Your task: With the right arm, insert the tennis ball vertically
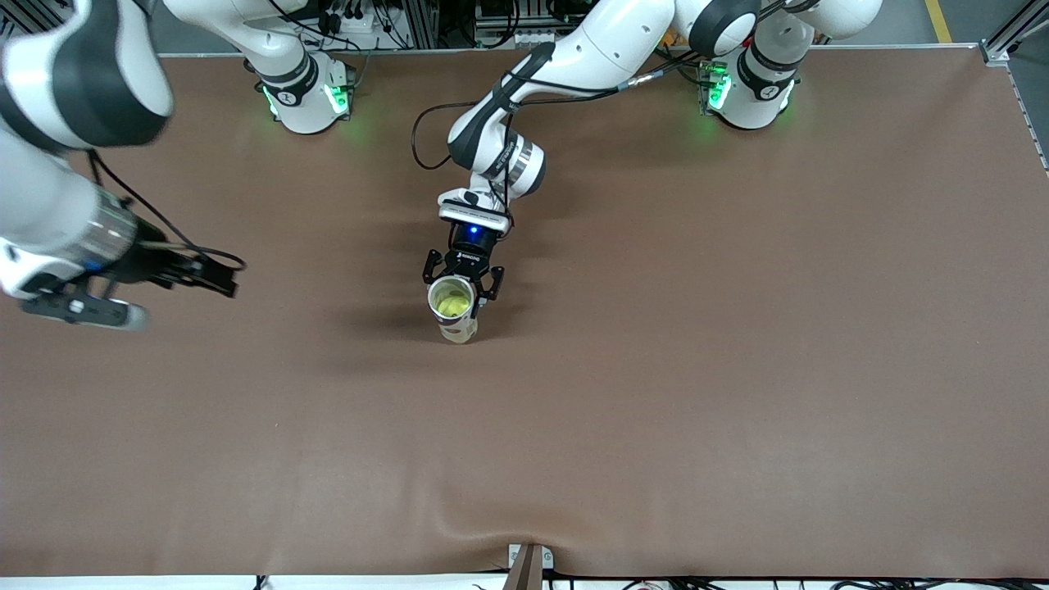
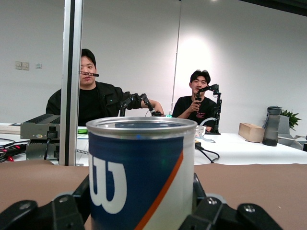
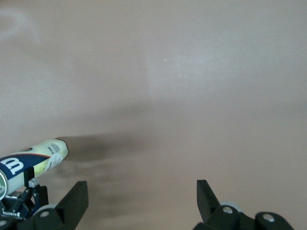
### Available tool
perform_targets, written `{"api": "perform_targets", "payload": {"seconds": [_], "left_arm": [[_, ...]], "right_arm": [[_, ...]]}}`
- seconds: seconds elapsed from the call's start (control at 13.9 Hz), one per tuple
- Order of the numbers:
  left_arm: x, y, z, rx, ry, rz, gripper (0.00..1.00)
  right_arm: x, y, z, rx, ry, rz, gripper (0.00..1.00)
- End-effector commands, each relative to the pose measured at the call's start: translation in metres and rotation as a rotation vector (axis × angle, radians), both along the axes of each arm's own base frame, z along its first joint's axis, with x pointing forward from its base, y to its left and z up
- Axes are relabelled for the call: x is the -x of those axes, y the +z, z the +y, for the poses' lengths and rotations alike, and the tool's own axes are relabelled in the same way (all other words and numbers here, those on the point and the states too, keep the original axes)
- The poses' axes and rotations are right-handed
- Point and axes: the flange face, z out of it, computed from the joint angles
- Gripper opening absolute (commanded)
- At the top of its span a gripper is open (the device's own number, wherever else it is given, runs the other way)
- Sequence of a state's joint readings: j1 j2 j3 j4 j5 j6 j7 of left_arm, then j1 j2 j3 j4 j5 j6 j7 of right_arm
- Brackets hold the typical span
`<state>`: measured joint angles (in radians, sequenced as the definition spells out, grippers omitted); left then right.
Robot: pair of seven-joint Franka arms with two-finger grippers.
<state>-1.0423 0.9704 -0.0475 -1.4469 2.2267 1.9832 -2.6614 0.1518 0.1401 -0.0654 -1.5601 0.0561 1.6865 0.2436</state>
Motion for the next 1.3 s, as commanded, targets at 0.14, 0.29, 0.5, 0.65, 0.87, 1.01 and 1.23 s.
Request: {"api": "perform_targets", "payload": {"seconds": [0.14,0.29,0.5,0.65,0.87,1.01,1.23], "left_arm": [[-0.005,0.001,-0.011,0.018,-0.027,-0.034,0.8],[-0.005,0.001,-0.011,0.018,-0.026,-0.036,0.8],[-0.005,0.001,-0.011,0.019,-0.027,-0.034,0.8],[-0.005,0.001,-0.011,0.019,-0.027,-0.034,0.8],[-0.005,0.001,-0.011,0.019,-0.025,-0.035,0.8],[-0.005,0.001,-0.011,0.02,-0.026,-0.033,0.81],[-0.004,0.001,-0.011,0.019,-0.026,-0.034,0.84]], "right_arm": [[0.039,0.034,-0.04,0.002,0.026,-0.028,1.0],[0.043,0.041,-0.047,0.047,0.06,-0.04,1.0],[0.051,0.05,-0.058,0.053,0.095,-0.04,1.0],[0.063,0.063,-0.058,0.052,0.094,-0.044,1.0],[0.08,0.069,-0.059,0.051,0.094,-0.059,1.0],[0.09,0.07,-0.059,0.049,0.094,-0.074,1.0],[0.093,0.07,-0.06,0.05,0.094,-0.08,1.0]]}}
